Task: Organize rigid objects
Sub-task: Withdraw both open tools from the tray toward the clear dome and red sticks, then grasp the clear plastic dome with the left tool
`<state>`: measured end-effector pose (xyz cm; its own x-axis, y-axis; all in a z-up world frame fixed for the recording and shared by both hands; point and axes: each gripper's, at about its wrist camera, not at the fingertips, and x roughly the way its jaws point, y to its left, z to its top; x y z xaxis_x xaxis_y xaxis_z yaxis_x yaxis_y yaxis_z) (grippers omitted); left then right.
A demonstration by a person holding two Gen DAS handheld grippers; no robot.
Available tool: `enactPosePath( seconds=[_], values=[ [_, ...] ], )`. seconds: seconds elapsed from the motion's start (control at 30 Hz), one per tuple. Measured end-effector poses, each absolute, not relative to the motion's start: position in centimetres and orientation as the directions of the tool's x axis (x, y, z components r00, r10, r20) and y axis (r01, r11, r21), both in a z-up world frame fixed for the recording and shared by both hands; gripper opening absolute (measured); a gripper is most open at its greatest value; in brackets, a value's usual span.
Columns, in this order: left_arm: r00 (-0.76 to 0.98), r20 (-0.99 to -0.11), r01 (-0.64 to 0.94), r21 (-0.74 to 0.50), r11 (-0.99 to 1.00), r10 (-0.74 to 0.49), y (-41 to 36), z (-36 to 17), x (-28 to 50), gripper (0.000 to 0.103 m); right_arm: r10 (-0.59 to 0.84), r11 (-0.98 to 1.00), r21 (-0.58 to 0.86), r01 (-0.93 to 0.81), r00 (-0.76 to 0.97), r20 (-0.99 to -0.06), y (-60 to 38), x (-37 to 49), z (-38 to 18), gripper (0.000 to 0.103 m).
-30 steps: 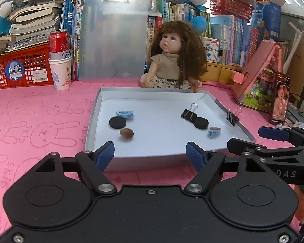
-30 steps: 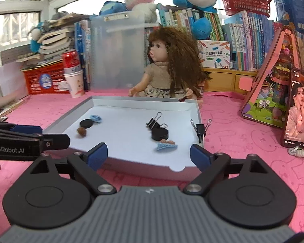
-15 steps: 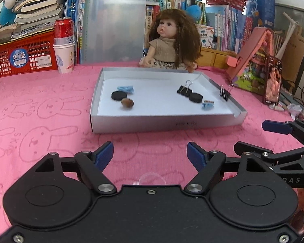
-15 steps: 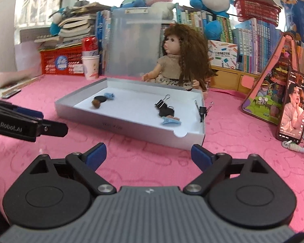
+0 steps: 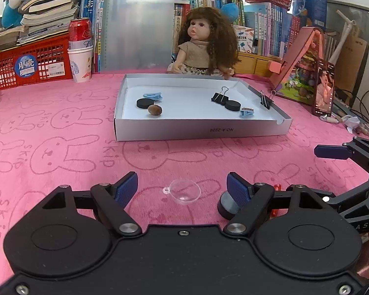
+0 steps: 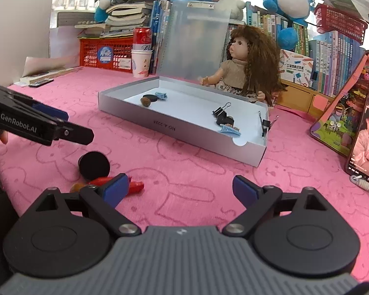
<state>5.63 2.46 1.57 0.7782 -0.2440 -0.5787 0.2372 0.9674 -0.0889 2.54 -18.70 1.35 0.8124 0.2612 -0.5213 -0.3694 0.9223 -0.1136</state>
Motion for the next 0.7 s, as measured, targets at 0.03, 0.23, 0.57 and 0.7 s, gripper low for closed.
enactPosePath(
  seconds=[0.03,0.23,0.57,0.7],
  values=[
    [0.778,-0.579,0.236,-0.089,0.968,-0.243,2.5,1.6,5.5,0.078,0.266,0.919,-0.116,-0.377,0.809,-0.524,-18.7,2.4,1.3,0.096],
    [0.779,-0.582,0.227,-0.090,0.970,-0.236,2.8,1.3,4.9,0.077,0.293,0.897,-0.130,-0.422,0.790,-0.538,-18.0,2.0,0.9,0.096],
    [0.762,-0.602,0.224,-0.101,0.969,-0.239,3.1,0.3,4.8,0.068,0.308,0.893,-0.113,-0.436,0.774,-0.554,-17.1,2.6,0.2,0.096],
    [0.769,-0.595,0.205,-0.116,0.972,-0.233,3.2,0.2,5.0,0.067,0.313,0.897,-0.094,-0.432,0.770,-0.555,-16.9,2.7,0.2,0.095]
  ],
)
